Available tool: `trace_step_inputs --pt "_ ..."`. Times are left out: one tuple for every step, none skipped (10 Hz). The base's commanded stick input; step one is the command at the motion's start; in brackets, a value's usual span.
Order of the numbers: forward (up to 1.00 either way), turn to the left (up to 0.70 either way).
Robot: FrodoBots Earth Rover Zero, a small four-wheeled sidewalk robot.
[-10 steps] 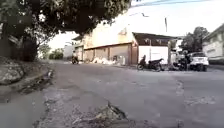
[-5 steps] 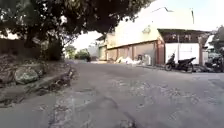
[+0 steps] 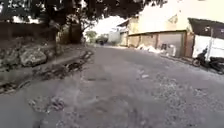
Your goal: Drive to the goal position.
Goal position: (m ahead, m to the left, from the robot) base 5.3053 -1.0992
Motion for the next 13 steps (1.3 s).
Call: trace_step_inputs --pt "1.00 0.00" --pt "1.00 0.00" --pt "1.00 0.00" --pt "1.00 0.00" --pt "1.00 0.00" --pt "1.00 -0.36" --pt "1.00 -0.40" --pt "1.00 -0.40" --pt "1.00 -0.40" --pt "1.00 -0.40" --pt "1.00 -0.40" --pt "1.00 -0.40" --pt "1.00 -0.40"
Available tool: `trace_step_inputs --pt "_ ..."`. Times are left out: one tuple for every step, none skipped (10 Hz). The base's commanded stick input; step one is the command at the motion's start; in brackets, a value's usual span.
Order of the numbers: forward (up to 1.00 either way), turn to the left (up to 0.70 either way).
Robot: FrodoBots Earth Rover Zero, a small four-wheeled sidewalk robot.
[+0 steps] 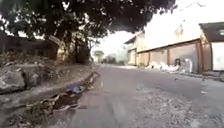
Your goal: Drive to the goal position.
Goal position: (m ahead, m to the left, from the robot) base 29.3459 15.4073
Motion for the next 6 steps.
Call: trace_step_inputs --pt "1.00 -0.21" --pt "1.00 0.00" --pt "1.00 0.00" --pt "1.00 0.00" --pt "1.00 0.00" --pt "1.00 0.00"
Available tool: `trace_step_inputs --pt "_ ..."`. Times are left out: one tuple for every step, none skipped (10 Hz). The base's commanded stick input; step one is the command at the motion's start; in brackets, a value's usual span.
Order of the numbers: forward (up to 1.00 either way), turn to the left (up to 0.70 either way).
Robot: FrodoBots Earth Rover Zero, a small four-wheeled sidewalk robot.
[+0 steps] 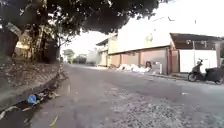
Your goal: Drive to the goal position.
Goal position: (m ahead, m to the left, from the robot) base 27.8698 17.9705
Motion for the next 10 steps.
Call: trace_step_inputs --pt "1.00 0.00" --pt "1.00 0.00" --pt "1.00 0.00" --pt "1.00 0.00" --pt "1.00 0.00" --pt "1.00 0.00" --pt "1.00 0.00" --pt "1.00 0.00" --pt "1.00 0.00" --pt "1.00 0.17"
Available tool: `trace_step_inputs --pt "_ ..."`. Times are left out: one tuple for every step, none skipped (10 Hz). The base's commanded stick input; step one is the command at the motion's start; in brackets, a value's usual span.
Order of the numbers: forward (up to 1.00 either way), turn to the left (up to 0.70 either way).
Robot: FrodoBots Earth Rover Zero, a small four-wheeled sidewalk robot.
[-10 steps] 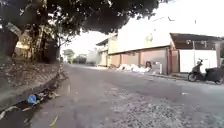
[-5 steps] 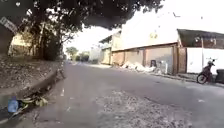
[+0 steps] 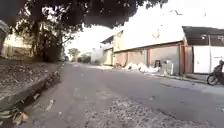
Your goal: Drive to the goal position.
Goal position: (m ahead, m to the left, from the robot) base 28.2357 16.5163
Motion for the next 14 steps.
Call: trace_step_inputs --pt "1.00 0.37" --pt "1.00 0.40" --pt "1.00 0.00" --pt "1.00 0.00" --pt "1.00 0.00" --pt "1.00 0.00" --pt "1.00 0.00" --pt "1.00 0.00" --pt "1.00 0.00" --pt "1.00 0.00" --pt "1.00 0.00" --pt "1.00 0.00" --pt "1.00 0.00" --pt "1.00 0.00"
